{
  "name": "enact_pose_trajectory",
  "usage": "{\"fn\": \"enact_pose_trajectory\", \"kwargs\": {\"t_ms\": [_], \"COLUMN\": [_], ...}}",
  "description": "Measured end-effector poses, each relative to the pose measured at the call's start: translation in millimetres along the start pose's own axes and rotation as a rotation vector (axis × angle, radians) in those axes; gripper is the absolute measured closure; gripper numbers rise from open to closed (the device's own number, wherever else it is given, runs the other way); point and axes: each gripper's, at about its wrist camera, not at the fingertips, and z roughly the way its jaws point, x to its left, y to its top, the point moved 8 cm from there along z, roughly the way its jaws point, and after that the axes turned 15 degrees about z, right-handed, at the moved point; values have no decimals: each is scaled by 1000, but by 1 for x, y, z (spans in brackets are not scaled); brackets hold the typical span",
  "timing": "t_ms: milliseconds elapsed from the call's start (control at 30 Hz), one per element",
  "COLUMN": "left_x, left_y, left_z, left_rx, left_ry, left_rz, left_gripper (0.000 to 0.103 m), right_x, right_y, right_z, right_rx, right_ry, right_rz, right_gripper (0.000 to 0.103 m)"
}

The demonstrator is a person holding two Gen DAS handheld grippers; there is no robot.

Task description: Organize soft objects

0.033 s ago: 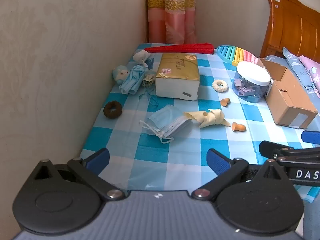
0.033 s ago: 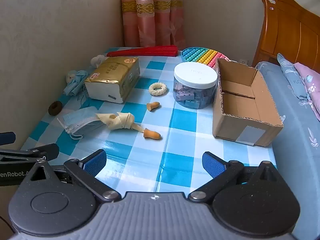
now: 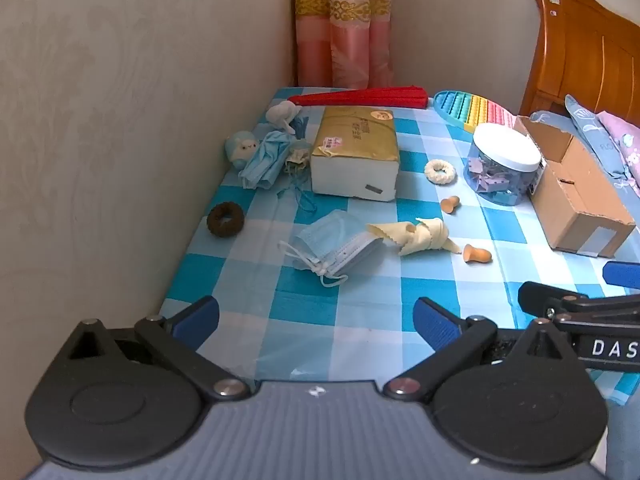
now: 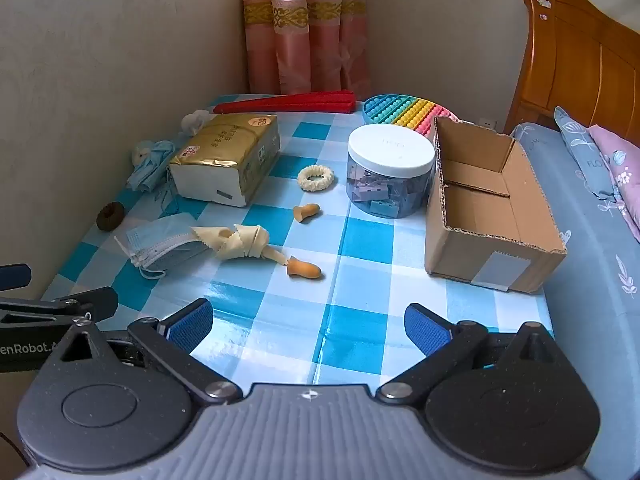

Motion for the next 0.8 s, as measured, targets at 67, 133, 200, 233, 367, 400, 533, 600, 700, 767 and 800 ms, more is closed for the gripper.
{"fn": "enact_pose_trajectory", "kwargs": {"t_ms": [67, 133, 200, 233, 367, 400, 533, 600, 700, 767, 800], "left_x": [0, 1, 1, 1, -2, 0, -1, 0, 1, 1, 2], "left_y": [0, 1, 1, 1, 1, 2, 2, 3, 4, 5, 4], "left_z": [0, 0, 1, 1, 0, -1, -1, -2, -4, -4, -6], "left_rx": [-1, -2, -3, -3, -8, -8, -10, -11, -12, -12, -15], "left_ry": [2, 2, 4, 4, 6, 7, 5, 4, 5, 5, 5], "left_rz": [0, 0, 0, 0, 7, 6, 5, 3, 3, 3, 3], "left_gripper": [1, 1, 1, 1, 1, 1, 1, 1, 1, 1, 1], "right_x": [0, 0, 0, -1, -1, -2, -1, -1, 0, 0, 0], "right_y": [0, 0, 1, 1, 0, 0, 2, 1, 2, 2, 2], "right_z": [0, -1, -1, -1, -2, -2, -2, -3, -3, -5, -5], "right_rx": [0, 0, -1, -2, 1, 1, -2, -5, -5, -8, -11], "right_ry": [-1, -3, -5, -5, -3, -4, -3, -4, 0, -3, -4], "right_rz": [-1, -1, -2, -2, -1, -1, -3, -5, -5, -5, -6], "right_gripper": [0, 0, 0, 0, 0, 0, 0, 0, 0, 0, 0]}}
